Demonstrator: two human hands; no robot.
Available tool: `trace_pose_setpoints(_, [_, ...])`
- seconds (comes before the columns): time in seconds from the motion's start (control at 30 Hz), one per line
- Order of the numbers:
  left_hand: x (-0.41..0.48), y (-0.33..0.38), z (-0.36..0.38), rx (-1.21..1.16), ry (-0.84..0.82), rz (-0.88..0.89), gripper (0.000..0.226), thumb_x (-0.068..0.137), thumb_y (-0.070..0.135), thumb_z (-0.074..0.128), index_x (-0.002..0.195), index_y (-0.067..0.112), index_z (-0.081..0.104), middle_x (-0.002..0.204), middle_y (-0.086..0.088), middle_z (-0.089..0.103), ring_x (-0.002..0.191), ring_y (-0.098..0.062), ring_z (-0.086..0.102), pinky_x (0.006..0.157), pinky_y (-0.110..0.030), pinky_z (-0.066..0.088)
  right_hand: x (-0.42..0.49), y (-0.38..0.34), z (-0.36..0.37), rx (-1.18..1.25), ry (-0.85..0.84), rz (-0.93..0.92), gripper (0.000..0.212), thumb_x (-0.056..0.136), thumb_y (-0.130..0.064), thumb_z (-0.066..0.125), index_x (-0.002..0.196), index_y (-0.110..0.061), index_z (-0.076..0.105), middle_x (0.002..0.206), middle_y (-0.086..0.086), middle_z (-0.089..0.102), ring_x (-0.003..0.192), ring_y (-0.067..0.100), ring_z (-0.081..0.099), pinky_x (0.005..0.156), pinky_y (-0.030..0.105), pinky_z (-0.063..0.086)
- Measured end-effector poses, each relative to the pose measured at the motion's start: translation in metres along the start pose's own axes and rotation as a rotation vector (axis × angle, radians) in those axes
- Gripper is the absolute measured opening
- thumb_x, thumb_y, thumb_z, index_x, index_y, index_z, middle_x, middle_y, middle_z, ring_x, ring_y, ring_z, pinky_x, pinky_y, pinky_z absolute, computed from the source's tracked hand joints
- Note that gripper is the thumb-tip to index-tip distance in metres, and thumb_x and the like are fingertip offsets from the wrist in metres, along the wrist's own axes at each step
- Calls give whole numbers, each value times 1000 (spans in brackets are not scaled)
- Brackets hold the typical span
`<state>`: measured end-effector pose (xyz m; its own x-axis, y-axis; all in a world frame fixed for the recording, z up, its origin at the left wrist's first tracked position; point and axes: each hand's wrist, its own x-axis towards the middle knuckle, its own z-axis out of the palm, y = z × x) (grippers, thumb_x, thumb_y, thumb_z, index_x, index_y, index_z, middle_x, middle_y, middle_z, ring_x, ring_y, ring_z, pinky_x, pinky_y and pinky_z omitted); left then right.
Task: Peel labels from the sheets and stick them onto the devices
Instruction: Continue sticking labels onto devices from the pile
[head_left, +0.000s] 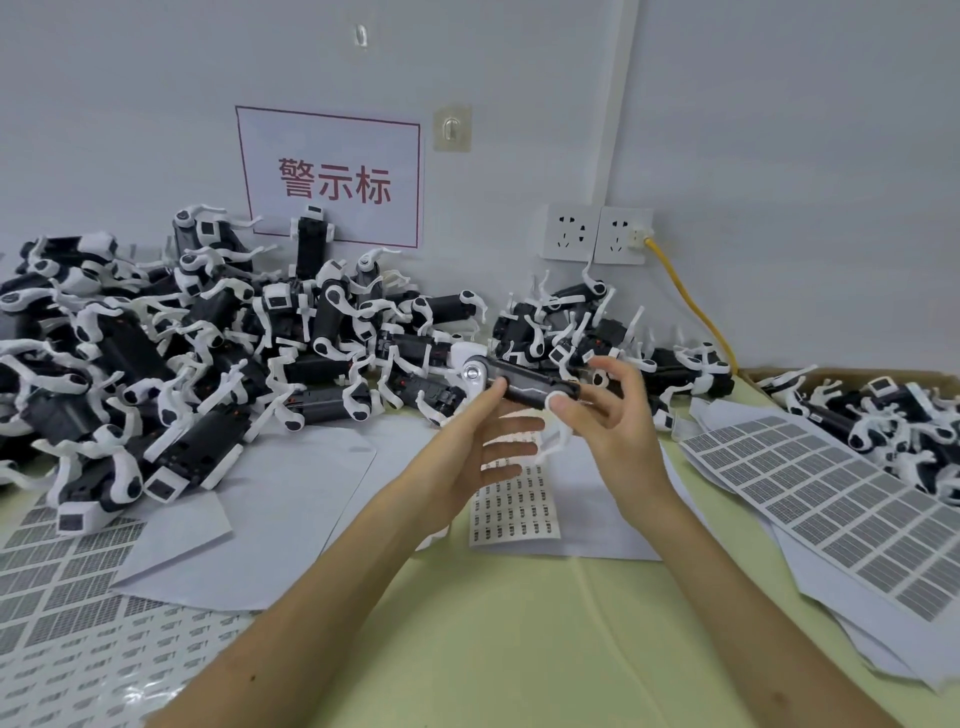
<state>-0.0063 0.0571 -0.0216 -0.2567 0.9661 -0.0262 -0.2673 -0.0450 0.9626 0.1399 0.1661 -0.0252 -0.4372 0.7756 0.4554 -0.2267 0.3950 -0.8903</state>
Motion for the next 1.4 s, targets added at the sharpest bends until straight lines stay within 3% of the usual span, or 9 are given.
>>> trace_pose_setpoints(0.23, [5,-2,-8,-52,158,26,56,76,60,78,115,22,69,99,6,76,87,-12,73,72,-26,57,10,-5,-13,192,187,51,56,76,-35,82,123,-30,52,97,-10,78,91,4,71,76,19,54])
trace_pose_setpoints(0.4, [7,1,-17,-30,396,99,48,93,53,69,126,18,64,118,-1,73,103,-16,69,82,-32,54,11,-6,-17,188,141,66,59,74,-37,78,126,-20,54,88,-14,77,83,8,72,73,25,56])
trace_pose_setpoints(0.6, [-5,5,-2,269,40,134,49,88,52,70,126,22,67,118,-7,77,117,-30,69,112,-46,45,4,-3,-7,117,-32,78,69,64,-49,79,124,-21,57,91,-6,77,87,10,71,70,25,56])
trace_pose_setpoints(0.7, [-8,-2,4,414,-80,135,40,95,34,74,133,26,61,112,-5,79,109,-26,73,109,-38,46,2,-3,-6,67,-44,66,70,65,-52,78,124,-22,56,94,-6,78,87,9,71,73,28,55])
trace_pose_setpoints(0.87, [-4,-8,5,350,42,111,38,99,31,70,134,24,59,108,1,79,111,-18,70,100,-35,47,2,-2,-7,-78,57,-6,48,79,-45,76,120,-28,61,112,-7,73,106,6,67,92,34,53])
trace_pose_setpoints(1.03, [4,-13,3,148,129,72,33,102,28,66,133,17,61,100,5,74,91,-15,68,88,-36,52,4,-8,-15,-17,153,-93,16,84,-22,71,99,-27,70,97,5,76,89,18,71,73,25,54])
trace_pose_setpoints(1.17, [4,-13,8,78,141,66,32,105,18,55,136,14,57,100,-4,66,90,-19,62,76,-33,49,3,-13,-12,69,-54,11,10,82,-19,68,88,-15,74,77,10,73,65,20,63,62,26,51])
trace_pose_setpoints(1.33, [0,-14,12,156,128,164,37,104,11,54,140,20,56,119,-2,72,109,-18,67,103,-37,49,-3,-10,-4,-6,-178,10,15,88,-13,70,80,-24,77,79,8,74,63,14,59,62,23,50])
trace_pose_setpoints(1.4, [-2,-15,11,197,120,200,40,104,13,58,141,27,55,123,4,74,113,-11,69,99,-28,52,-3,-11,-4,-28,-154,9,18,90,-13,72,80,-28,77,80,6,74,64,12,61,61,21,50])
